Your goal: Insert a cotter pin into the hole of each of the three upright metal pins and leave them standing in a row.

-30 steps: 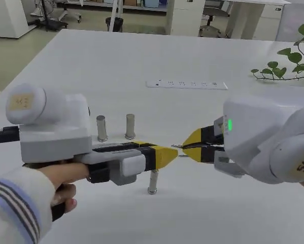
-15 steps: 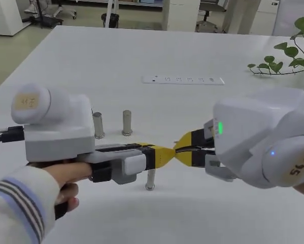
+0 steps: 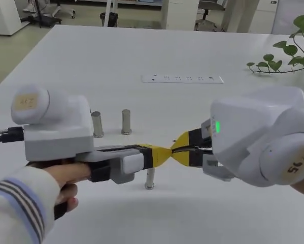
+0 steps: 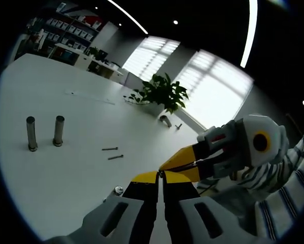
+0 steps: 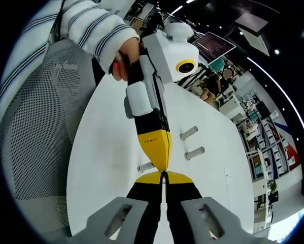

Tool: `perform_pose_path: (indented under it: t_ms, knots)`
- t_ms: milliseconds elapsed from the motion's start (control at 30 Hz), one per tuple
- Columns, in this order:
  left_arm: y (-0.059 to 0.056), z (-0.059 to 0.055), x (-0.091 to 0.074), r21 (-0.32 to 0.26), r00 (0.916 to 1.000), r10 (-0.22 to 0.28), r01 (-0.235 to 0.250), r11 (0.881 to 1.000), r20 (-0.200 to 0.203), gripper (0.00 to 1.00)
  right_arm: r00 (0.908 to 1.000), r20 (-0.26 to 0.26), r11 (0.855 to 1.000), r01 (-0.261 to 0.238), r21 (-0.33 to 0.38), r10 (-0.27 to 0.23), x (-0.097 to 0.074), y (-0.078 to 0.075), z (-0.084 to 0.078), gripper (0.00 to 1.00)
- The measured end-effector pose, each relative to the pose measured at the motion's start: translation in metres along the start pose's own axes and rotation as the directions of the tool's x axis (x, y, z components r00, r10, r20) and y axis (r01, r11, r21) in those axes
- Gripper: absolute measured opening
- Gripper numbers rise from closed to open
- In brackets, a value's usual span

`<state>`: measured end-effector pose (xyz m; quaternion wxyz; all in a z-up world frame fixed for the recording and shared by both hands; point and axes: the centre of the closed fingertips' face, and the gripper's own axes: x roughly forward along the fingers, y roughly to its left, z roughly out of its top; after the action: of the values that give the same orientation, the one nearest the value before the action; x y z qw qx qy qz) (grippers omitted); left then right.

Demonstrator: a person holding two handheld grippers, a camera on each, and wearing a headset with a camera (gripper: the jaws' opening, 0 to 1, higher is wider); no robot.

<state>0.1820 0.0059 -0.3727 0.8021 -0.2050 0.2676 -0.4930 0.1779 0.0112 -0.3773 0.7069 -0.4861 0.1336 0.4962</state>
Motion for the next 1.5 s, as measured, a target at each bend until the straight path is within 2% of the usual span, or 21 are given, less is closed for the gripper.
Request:
perform_pose_path:
  t_ms: [133,233,333,567,800,900,1033,1067,1100,1167,1233,1267,1300,1333,1400,1500]
  knots:
    - [-0.001,0.000,0.000,-0.008,1.0000,-0.002,0.002,1.000,0.004,0.00,1.0000,0.002,1.000,0.002,0.009,-0.002,-0.001,0.000,0.000,0.00]
    - [-0.001,0.000,0.001,-0.036,1.0000,0.000,0.000,0.999,0.005,0.00,1.0000,0.001,1.000,0.004,0.009,-0.004,-0.002,0.000,0.000,0.00]
    - [-0.002,-0.001,0.001,-0.006,1.0000,0.000,0.000,1.000,0.006,0.00,1.0000,0.002,1.000,0.001,0.012,-0.001,-0.002,0.001,0.000,0.00]
    - [-0.001,-0.004,-0.001,0.001,1.0000,0.002,-0.002,1.000,-0.007,0.00,0.9999,-0.005,1.000,-0.011,0.006,0.011,0.000,0.005,0.001,0.00]
    - [-0.003,-0.006,-0.006,0.028,0.9998,-0.010,0.010,1.000,-0.017,0.00,0.9994,-0.017,0.999,-0.028,0.045,0.029,0.000,0.008,-0.002,0.00]
    - [-0.004,-0.006,-0.008,0.059,0.9997,-0.012,0.014,0.998,-0.022,0.00,0.9991,-0.020,0.997,-0.035,0.074,0.037,-0.001,0.008,-0.007,0.02]
    - [-0.009,0.001,-0.014,0.159,0.9998,-0.019,0.020,0.987,-0.006,0.00,0.9991,-0.020,0.990,-0.034,0.136,0.037,-0.003,0.007,-0.014,0.09]
    - [-0.010,0.003,-0.014,0.192,0.9999,-0.015,0.016,0.981,-0.006,0.00,0.9990,-0.005,0.985,-0.042,0.168,0.043,-0.005,0.007,-0.013,0.10]
    - [-0.011,0.003,-0.016,0.242,0.9998,-0.013,0.016,0.970,-0.015,0.00,0.9981,0.019,0.978,-0.061,0.201,0.058,-0.005,0.009,-0.011,0.09]
    - [-0.016,0.004,-0.017,0.294,0.9996,-0.020,0.025,0.956,-0.019,0.00,0.9971,0.045,0.968,-0.071,0.241,0.062,-0.006,0.009,-0.009,0.10]
    - [-0.022,0.007,-0.019,0.293,0.9990,-0.044,0.044,0.955,-0.004,0.00,0.9956,0.062,0.960,-0.084,0.267,0.069,-0.008,0.009,-0.009,0.10]
    - [-0.023,0.008,-0.020,0.312,0.9991,-0.043,0.042,0.949,-0.003,0.00,0.9934,0.086,0.948,-0.098,0.302,0.076,-0.008,0.010,-0.006,0.10]
    - [-0.023,0.008,-0.020,0.353,0.9993,-0.038,0.037,0.935,-0.007,0.00,0.9912,0.104,0.939,-0.111,0.325,0.081,-0.008,0.010,-0.004,0.11]
    - [-0.024,0.008,-0.021,0.356,0.9992,-0.039,0.040,0.934,-0.009,0.00,0.9877,0.136,0.924,-0.122,0.363,0.077,-0.009,0.010,-0.001,0.11]
    - [-0.027,0.008,-0.021,0.351,0.9985,-0.054,0.054,0.935,-0.010,0.00,0.9828,0.172,0.905,-0.133,0.403,0.068,-0.010,0.008,0.003,0.12]
    - [-0.028,0.005,-0.022,0.386,0.9979,-0.061,0.065,0.920,-0.023,0.00,0.9813,0.184,0.898,-0.131,0.420,0.058,-0.009,0.004,-0.001,0.11]
